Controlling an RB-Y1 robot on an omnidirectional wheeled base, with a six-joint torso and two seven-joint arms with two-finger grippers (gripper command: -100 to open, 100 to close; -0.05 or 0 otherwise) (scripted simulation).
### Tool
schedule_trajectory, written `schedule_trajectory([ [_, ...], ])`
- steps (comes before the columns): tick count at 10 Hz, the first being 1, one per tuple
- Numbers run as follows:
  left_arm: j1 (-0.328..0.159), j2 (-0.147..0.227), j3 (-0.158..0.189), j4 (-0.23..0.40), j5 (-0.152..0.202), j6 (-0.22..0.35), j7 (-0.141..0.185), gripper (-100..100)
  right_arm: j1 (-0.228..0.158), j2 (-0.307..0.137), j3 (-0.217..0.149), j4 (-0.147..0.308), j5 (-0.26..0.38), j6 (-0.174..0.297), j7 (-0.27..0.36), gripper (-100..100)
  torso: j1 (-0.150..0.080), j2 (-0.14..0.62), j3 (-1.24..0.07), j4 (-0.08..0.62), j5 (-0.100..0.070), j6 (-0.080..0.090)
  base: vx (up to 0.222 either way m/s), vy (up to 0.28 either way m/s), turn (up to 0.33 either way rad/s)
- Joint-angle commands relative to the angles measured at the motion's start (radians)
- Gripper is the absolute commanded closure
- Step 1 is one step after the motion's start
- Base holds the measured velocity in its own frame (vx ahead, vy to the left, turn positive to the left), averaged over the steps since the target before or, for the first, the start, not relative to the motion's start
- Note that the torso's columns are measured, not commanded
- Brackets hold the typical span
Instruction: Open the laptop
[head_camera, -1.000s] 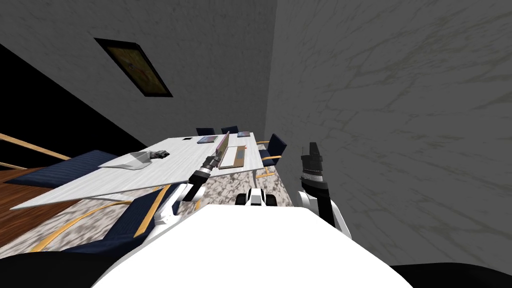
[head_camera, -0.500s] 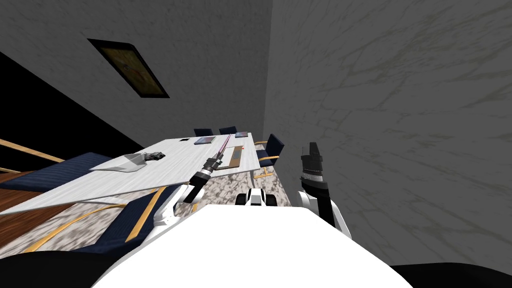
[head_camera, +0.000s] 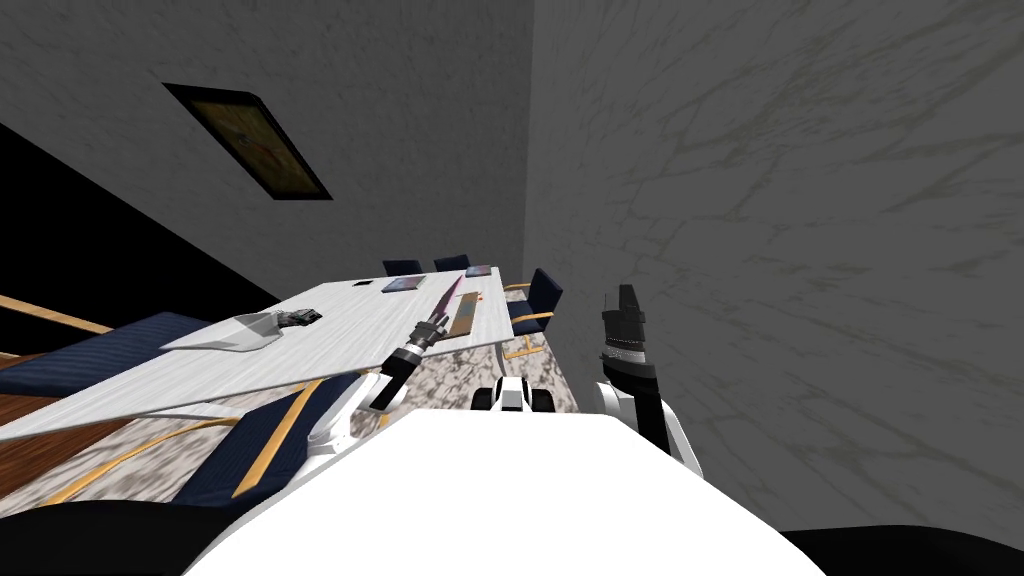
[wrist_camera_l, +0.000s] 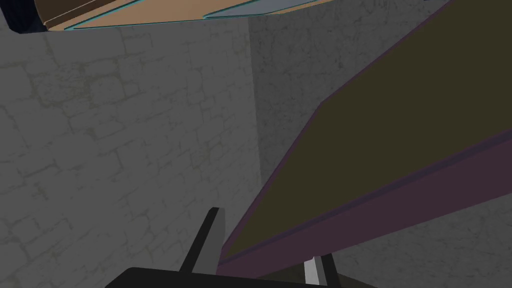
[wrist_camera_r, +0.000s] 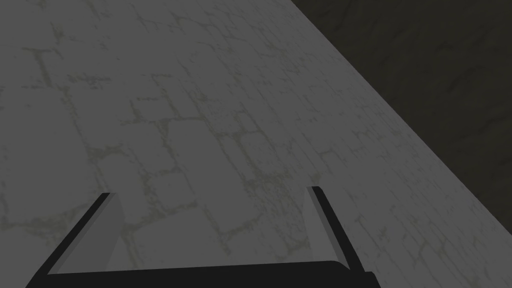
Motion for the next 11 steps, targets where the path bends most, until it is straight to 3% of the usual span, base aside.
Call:
schedule_trajectory([
  [1,0.008,-0.001,-0.016,0.038,-0.030,0.007,-0.031,100,0.000,0.000,0.000,0.000,0.000,0.000,0.000,0,0.001,0.000,0.000,0.000,0.001,0.000,0.007,-0.027,0.000],
  [2,0.029,0.044,0.003,-0.025,-0.024,0.026,-0.003,-100,0.000,0.000,0.000,0.000,0.000,0.000,0.000,0,0.002,0.000,-0.001,0.000,0.001,0.000,0.008,-0.042,0.007],
  [3,0.029,0.044,0.003,-0.025,-0.024,0.026,-0.003,-100,0.000,0.000,0.000,0.000,0.000,0.000,0.000,0,-0.002,0.003,0.001,0.005,-0.004,-0.001,0.021,-0.031,0.008],
  [6,0.066,0.108,0.019,-0.093,-0.016,0.066,0.049,-100,0.000,0.000,0.000,0.000,0.000,0.000,0.000,0,-0.013,0.015,0.008,0.012,-0.011,-0.001,0.025,-0.021,0.005],
  [11,0.127,0.214,0.046,-0.206,-0.002,0.133,0.134,-100,0.000,0.000,0.000,0.000,0.000,0.000,0.000,0,-0.013,0.014,0.007,0.012,-0.011,-0.001,0.020,-0.034,0.007],
])
